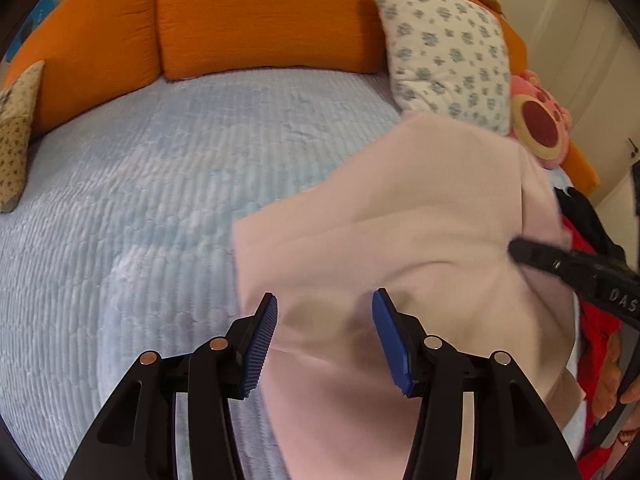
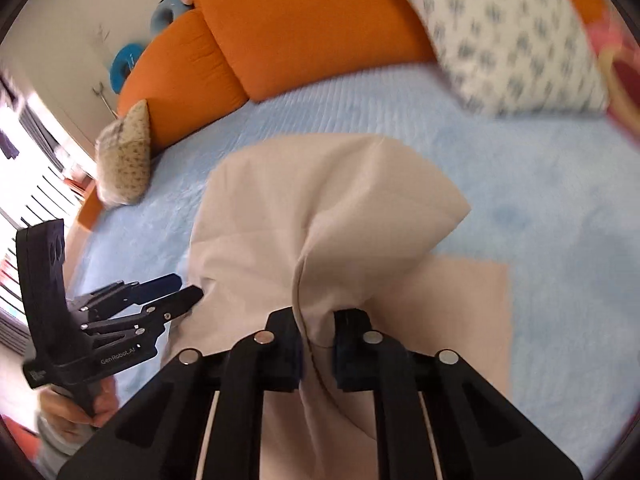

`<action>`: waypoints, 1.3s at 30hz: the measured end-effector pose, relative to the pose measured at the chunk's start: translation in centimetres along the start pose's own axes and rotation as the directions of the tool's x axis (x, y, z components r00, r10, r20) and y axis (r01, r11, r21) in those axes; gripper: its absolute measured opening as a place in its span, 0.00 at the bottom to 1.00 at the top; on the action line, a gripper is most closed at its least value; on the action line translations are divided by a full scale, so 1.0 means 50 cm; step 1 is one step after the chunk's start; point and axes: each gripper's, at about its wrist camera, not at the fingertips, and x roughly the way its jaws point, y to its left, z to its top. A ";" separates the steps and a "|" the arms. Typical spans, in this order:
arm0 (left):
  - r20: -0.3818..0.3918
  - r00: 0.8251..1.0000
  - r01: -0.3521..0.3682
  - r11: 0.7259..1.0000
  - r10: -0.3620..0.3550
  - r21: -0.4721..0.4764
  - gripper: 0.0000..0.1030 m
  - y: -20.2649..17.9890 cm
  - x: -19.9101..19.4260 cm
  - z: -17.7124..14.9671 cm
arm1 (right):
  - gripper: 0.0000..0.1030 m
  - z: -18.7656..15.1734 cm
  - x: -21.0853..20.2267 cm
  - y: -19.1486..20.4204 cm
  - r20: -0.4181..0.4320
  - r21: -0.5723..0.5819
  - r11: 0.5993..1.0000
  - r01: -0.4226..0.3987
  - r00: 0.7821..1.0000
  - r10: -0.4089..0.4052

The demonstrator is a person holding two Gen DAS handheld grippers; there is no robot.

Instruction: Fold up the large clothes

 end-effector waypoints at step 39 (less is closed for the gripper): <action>0.077 0.997 -0.027 0.984 0.013 0.177 0.89 -0.053 -0.129 -0.112 | 0.17 -0.163 -0.112 0.018 0.140 -0.165 0.929 0.330 0.941 -0.309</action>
